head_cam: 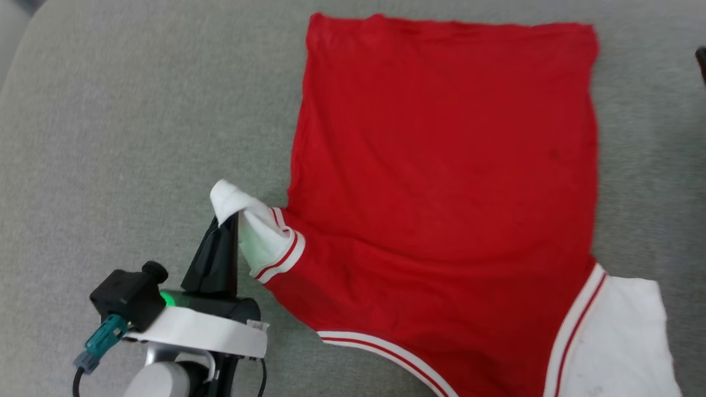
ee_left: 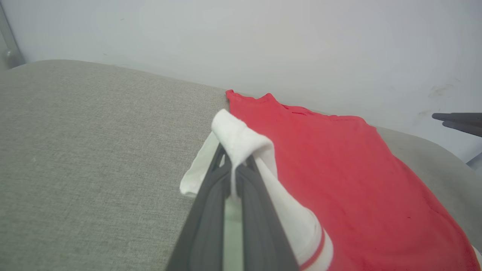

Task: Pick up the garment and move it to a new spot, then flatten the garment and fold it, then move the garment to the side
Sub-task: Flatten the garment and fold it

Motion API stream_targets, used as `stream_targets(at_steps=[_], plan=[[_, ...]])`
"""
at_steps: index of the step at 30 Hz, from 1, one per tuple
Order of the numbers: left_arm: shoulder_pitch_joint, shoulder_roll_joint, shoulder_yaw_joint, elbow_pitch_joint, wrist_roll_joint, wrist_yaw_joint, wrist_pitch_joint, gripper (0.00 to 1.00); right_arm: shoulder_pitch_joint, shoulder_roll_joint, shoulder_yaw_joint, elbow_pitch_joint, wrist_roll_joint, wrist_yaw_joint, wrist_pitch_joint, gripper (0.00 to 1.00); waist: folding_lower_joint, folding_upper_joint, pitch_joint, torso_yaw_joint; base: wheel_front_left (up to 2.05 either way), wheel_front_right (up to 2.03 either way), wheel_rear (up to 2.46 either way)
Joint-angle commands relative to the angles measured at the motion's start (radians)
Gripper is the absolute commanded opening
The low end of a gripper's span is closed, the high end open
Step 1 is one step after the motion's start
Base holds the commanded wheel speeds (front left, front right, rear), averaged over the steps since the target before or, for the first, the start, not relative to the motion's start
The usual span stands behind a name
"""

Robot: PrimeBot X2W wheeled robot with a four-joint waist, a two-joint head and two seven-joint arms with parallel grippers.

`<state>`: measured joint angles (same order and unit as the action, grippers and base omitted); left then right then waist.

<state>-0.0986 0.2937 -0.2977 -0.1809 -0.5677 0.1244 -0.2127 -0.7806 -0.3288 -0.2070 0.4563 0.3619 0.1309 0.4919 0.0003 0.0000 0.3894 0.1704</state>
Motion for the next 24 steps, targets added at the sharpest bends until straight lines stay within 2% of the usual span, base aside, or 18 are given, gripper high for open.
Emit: stream_targets(at_steps=[1,6,11,17,20,22,23,24], plan=[[-0.017,-0.007,-0.002,0.002,0.001,-0.005,-0.006,0.00,-0.021,-0.005,0.010,0.010,-0.011,0.000,0.018,1.00,-0.0003,0.0000,0.082,0.074,0.00,0.00,0.00],[-0.068,-0.044,-0.025,0.023,0.008,-0.039,-0.030,0.00,-0.228,-0.036,0.062,0.124,-0.050,0.000,0.209,1.00,-0.0003,0.0000,0.159,0.132,0.00,0.00,0.00],[-0.093,-0.074,-0.032,0.048,0.007,-0.073,-0.044,0.00,-0.328,-0.027,0.079,0.198,-0.085,0.000,0.289,1.00,-0.0003,0.0000,0.203,0.167,0.00,0.00,0.00],[-0.106,-0.090,-0.025,0.074,0.014,-0.097,-0.049,0.00,-0.289,-0.015,0.079,0.359,-0.131,-0.001,0.462,1.00,-0.0003,0.0000,0.222,0.184,0.00,0.00,0.00],[-0.111,-0.099,-0.023,0.084,0.016,-0.112,-0.051,0.00,-0.263,-0.005,0.047,0.411,-0.157,-0.001,0.537,1.00,-0.0003,0.0000,0.219,0.189,0.00,0.00,0.00],[-0.111,-0.104,-0.025,0.096,0.016,-0.121,-0.052,0.00,-0.253,0.002,0.026,0.427,-0.180,-0.001,0.568,0.19,-0.0003,0.0000,0.211,0.195,0.00,0.00,0.00],[-0.111,-0.108,-0.026,0.102,0.015,-0.125,-0.052,0.00,-0.248,0.004,0.015,0.428,-0.188,-0.001,0.570,0.00,-0.0003,0.0000,0.206,0.198,0.00,0.00,0.00],[-0.110,-0.111,-0.026,0.110,0.015,-0.130,-0.052,0.00,-0.246,0.007,0.007,0.426,-0.195,-0.001,0.571,0.00,-0.0003,0.0000,0.199,0.201,0.00,0.00,0.00]])
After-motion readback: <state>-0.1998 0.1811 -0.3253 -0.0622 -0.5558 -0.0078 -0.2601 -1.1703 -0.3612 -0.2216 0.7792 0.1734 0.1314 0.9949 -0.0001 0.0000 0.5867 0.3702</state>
